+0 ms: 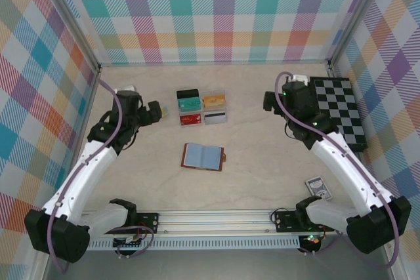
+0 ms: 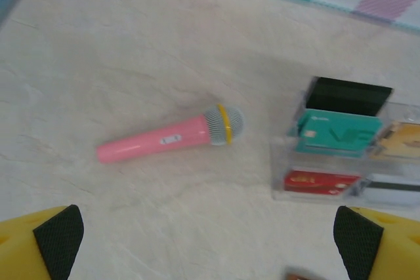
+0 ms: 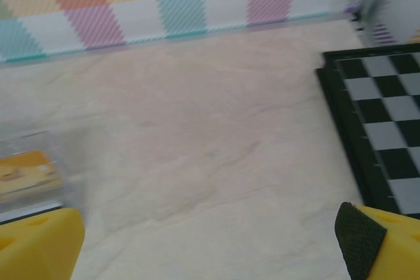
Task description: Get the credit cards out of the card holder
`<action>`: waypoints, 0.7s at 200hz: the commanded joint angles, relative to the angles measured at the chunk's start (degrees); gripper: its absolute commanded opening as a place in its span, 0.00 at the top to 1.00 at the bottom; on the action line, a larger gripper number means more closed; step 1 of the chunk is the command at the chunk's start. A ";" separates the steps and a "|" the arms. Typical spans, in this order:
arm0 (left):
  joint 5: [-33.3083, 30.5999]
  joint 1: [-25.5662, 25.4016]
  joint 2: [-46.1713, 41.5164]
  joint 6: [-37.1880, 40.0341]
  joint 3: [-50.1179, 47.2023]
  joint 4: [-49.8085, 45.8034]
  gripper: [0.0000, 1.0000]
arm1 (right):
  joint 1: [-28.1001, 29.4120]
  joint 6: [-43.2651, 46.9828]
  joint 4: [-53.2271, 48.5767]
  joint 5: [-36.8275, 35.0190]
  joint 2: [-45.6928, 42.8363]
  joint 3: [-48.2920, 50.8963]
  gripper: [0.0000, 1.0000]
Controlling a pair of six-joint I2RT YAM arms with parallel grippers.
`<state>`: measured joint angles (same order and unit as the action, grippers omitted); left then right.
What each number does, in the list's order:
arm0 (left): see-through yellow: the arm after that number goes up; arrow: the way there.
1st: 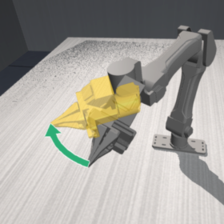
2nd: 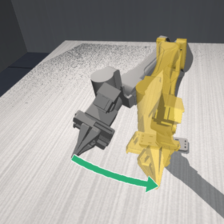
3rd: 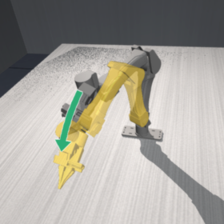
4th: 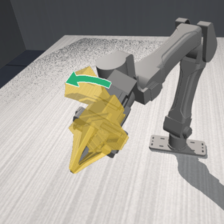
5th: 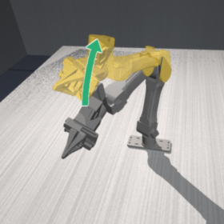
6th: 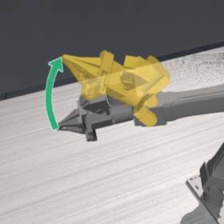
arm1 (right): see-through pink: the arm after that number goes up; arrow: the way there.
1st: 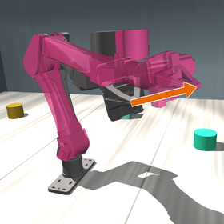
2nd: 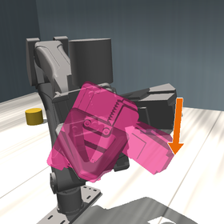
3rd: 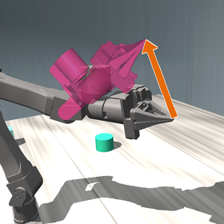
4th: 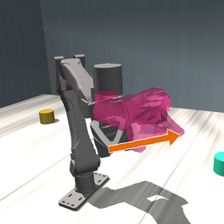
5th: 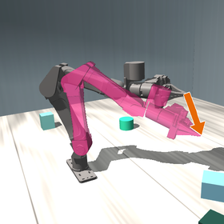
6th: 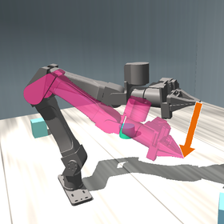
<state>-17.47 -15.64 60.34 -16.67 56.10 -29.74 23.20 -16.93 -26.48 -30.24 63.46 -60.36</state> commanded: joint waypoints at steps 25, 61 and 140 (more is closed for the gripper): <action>-8.81 2.00 -1.58 5.81 -12.55 18.18 0.00 | -5.06 6.04 18.18 -1.91 -4.67 18.64 0.00; -9.15 3.78 -1.62 8.47 -21.42 28.19 0.00 | -7.19 9.49 26.98 -2.01 -2.21 26.20 0.00; -0.05 7.15 7.47 20.90 -32.03 54.46 0.00 | -10.08 17.02 55.13 3.30 13.32 34.91 0.00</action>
<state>-22.35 -10.20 65.36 -1.15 26.28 11.94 13.65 -4.64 16.03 -31.03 74.76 -26.15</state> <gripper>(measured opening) 0.999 0.999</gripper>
